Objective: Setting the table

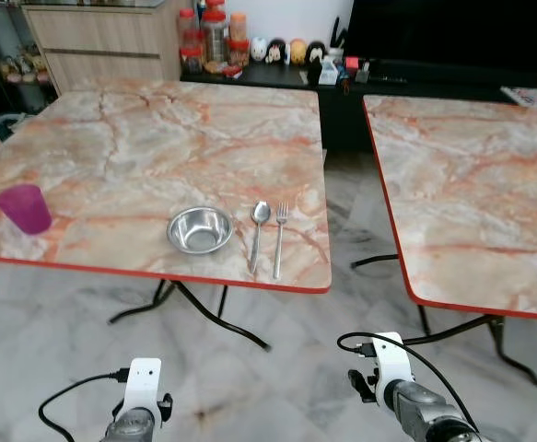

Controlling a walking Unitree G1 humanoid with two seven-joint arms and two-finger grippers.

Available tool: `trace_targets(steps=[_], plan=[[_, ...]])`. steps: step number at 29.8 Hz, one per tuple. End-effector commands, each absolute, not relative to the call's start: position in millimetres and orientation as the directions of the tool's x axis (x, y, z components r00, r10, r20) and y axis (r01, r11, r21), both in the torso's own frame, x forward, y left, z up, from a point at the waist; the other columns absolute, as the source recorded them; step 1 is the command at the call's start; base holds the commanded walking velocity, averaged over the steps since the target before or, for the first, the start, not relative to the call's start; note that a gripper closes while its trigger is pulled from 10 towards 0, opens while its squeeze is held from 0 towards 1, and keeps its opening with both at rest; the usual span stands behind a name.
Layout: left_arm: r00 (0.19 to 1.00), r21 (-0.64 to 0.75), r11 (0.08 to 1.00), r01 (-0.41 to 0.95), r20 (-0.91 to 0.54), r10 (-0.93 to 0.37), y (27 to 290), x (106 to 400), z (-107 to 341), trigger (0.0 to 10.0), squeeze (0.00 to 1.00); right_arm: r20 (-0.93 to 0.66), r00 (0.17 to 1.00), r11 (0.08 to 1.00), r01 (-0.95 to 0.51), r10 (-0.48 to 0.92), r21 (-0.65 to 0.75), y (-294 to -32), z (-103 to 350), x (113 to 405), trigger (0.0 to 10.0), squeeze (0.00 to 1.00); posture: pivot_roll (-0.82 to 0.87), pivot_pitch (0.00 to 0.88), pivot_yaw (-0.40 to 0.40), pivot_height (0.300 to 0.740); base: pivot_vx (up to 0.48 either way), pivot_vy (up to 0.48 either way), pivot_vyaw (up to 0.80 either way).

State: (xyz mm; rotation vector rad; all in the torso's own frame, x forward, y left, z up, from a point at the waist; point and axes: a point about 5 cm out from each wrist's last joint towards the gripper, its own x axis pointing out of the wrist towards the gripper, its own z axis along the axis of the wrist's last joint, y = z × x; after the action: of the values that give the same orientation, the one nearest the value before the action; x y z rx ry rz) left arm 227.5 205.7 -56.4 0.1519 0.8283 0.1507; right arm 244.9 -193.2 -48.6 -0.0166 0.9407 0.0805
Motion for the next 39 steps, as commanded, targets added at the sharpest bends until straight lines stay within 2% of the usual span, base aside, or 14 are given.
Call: trace_targets(steps=[1,14,20,24,25,27,32,39], plan=[[0.666,0.206,0.977,-0.062,-0.721,0.194,204.0,229.0,-56.0,10.0,0.00,-0.802,0.595,0.996,-0.085,0.058,0.008,-195.2,-44.6,249.9,10.0,0.00,0.21,0.093,-0.165,0.740,0.000,0.000,0.00],[0.668,0.218,0.975,-0.032,-0.722,0.184,203.4,234.7,-52.8,10.0,0.00,-0.792,0.609,0.998,-0.064,0.050,0.014,-194.8,-41.7,254.2,10.0,0.00,0.22,0.082,-0.175,0.740,0.000,0.000,0.00],[0.663,0.214,0.977,-0.020,-0.729,0.173,199.6,232.0,-55.3,10.0,0.00,-0.794,0.607,0.998,-0.059,0.037,0.002,-198.7,-43.0,251.6,10.0,0.00,0.16,0.030,-0.114,0.740,0.000,0.000,0.00],[0.653,0.211,0.977,0.023,-0.743,0.146,199.0,229.8,-57.0,10.0,0.00,-0.790,0.613,0.999,-0.038,0.020,-0.005,-199.5,-44.2,249.9,10.0,0.00,0.04,0.002,0.009,0.740,0.000,0.000,0.00],[0.653,0.211,0.977,0.023,-0.743,0.146,199.0,229.8,-57.0,10.0,0.00,-0.790,0.613,0.999,-0.038,0.020,-0.005,-199.5,-44.2,249.9,10.0,0.00,0.04,0.002,0.009,0.740,0.000,0.000,0.00],[0.651,0.215,0.976,0.040,-0.746,0.138,201.0,228.7,-57.3,10.0,0.00,-0.787,0.617,0.999,-0.038,0.016,-0.009,-198.2,-44.7,249.6,10.0,0.00,-0.01,0.000,0.062,0.740,0.000,0.000,0.00],[0.650,0.213,0.976,0.033,-0.747,0.141,202.9,226.0,-58.6,10.0,0.00,-0.786,0.618,1.000,-0.015,0.008,-0.002,-197.3,-46.4,247.5,10.0,0.00,-0.02,0.000,0.067,0.740,0.000,0.000,0.00],[0.657,0.172,0.984,-0.044,-0.737,0.158,201.2,221.8,-60.9,10.0,0.00,-0.800,0.600,0.999,-0.030,0.008,-0.013,-199.6,-48.4,244.2,10.0,0.00,0.00,0.000,0.052,0.740,0.000,0.000,0.00]])
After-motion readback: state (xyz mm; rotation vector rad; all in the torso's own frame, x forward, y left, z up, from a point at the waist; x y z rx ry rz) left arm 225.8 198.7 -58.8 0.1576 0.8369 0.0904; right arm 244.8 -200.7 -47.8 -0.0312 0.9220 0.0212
